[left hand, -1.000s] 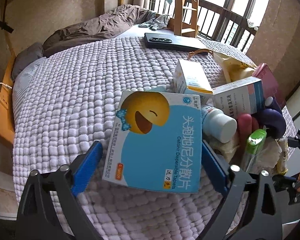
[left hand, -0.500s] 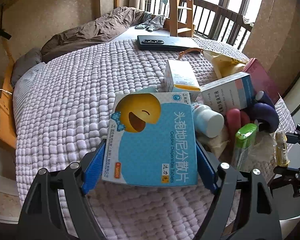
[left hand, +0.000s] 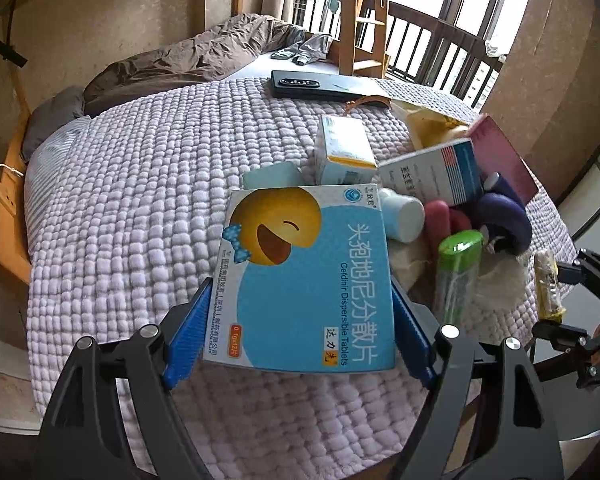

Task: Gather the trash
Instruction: 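Carry the blue box and yellow packet with both tools over the white bin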

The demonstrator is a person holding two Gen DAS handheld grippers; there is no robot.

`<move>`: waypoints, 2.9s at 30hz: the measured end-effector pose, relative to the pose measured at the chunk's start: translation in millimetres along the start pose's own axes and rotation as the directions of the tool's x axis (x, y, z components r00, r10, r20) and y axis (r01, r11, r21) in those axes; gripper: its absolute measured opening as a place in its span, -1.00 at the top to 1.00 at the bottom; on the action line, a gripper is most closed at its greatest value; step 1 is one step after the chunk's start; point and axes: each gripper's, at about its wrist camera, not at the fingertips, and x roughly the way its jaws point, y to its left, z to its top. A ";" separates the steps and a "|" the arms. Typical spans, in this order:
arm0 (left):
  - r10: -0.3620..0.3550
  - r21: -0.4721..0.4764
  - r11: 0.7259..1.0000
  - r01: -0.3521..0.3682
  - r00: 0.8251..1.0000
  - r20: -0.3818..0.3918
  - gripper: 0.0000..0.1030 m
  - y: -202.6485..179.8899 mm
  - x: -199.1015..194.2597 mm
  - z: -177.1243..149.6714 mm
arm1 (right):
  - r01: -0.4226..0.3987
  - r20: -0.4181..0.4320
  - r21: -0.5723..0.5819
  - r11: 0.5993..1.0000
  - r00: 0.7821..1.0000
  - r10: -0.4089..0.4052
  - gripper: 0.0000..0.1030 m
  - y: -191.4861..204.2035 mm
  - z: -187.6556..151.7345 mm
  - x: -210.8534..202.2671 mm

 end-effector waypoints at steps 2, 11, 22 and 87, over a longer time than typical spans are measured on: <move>0.006 0.014 1.000 -0.006 1.000 -0.014 -0.60 -0.9 2.4 -2.7 | 0.008 -0.007 -0.003 1.000 1.000 -0.008 -0.17 0.5 -0.8 1.4; -0.005 -0.022 1.000 0.004 1.000 -0.029 -0.61 3.9 13.1 -2.8 | 0.015 -0.020 -0.007 1.000 1.000 -0.015 -0.17 10.9 -5.2 5.5; 0.044 -0.019 0.999 -0.044 0.999 -0.015 -0.58 -5.6 10.3 -1.8 | 0.026 -0.022 0.029 0.999 0.999 -0.026 -0.17 8.4 -7.1 5.3; -0.048 0.012 0.999 0.048 0.998 -0.033 -0.58 -112.5 -70.0 -105.9 | -0.020 -0.057 0.159 0.987 0.998 0.030 -0.17 15.3 -82.4 -72.3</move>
